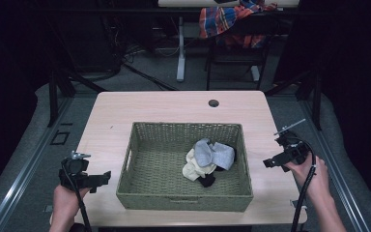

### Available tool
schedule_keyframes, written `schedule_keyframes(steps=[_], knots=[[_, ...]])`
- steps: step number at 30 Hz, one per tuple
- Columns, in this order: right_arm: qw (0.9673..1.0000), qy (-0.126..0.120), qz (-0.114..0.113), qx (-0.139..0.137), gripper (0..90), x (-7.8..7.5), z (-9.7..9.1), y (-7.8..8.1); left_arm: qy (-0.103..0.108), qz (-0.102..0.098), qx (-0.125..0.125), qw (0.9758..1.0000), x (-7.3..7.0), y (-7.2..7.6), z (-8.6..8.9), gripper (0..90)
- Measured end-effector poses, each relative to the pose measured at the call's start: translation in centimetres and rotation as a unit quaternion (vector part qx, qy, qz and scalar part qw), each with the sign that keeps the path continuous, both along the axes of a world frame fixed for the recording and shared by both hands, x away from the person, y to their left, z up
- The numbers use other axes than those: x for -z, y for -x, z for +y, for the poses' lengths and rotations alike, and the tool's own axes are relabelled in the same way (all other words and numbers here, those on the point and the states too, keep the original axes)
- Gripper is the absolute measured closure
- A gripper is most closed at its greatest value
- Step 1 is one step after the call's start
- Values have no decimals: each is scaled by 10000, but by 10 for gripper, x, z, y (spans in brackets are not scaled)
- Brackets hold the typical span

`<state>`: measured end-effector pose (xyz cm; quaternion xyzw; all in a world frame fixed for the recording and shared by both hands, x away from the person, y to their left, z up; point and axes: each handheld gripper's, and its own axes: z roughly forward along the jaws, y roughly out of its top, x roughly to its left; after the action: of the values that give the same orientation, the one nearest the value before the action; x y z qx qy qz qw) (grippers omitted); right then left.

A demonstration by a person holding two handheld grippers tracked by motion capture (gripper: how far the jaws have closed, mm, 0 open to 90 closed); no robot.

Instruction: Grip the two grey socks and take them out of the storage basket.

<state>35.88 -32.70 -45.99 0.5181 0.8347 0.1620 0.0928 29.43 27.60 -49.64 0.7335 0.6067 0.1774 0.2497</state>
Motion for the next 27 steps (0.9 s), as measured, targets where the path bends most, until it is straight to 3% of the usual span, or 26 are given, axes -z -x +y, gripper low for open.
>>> schedule_keyframes(steps=[14, 16, 20, 23, 27], knots=[[9998, -73, 33, -159, 20, -18, 11, -7, 38, 9, -34, 10000, 1, 3, 3, 8], [9998, -159, -13, -151, 20, -24, 14, -8, 31, 11, -30, 10000, 0, 3, 2, 8], [9996, -58, -88, -259, 18, -33, 20, -9, 10, 18, -35, 10000, 0, 2, 0, 8], [9994, -174, -155, -257, 0, -41, 24, -10, 15, 7, -50, 10000, 1, 3, 1, 8], [9993, -97, -199, -308, 0, -54, 32, -13, 19, 7, -37, 10000, 1, 3, 1, 8]])
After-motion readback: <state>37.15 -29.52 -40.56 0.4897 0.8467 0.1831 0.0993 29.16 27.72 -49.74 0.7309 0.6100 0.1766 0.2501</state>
